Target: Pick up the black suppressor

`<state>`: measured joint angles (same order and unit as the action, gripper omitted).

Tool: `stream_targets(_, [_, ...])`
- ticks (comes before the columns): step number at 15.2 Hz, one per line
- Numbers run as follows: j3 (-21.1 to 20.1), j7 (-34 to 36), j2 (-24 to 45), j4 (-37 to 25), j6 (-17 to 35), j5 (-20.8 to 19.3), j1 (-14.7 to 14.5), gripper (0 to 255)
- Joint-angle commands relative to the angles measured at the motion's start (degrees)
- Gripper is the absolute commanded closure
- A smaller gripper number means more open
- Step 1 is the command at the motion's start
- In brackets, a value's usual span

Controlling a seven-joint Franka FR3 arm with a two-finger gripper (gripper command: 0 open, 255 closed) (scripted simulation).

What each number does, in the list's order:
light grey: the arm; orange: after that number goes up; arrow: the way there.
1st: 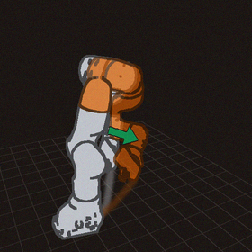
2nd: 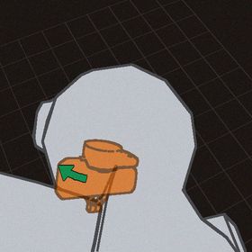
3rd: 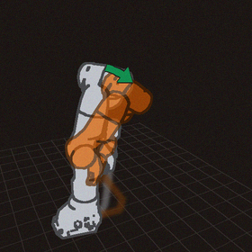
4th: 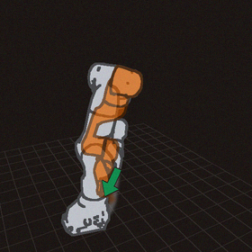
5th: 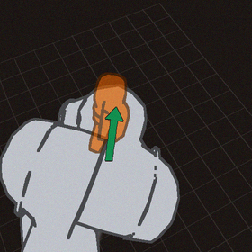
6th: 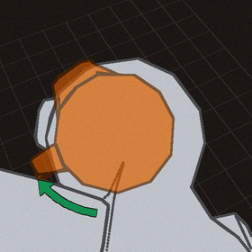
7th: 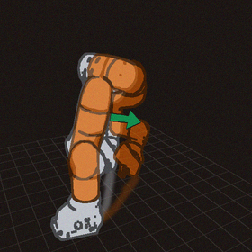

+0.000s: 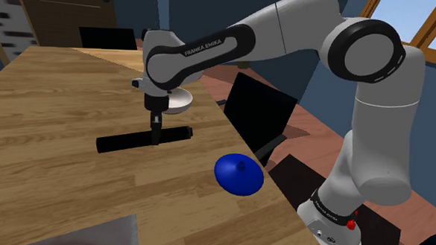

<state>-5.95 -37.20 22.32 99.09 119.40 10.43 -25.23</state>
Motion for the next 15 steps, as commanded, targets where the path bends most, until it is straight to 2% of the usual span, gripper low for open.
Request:
stream_targets(1, [0.0, 0.2, -0.5, -0.5, -0.9, 0.0, 0.0, 255])
stream_targets(15, [0.0, 1.7, -3.6, -6.2, -9.7, -0.4, 0.2, 255])
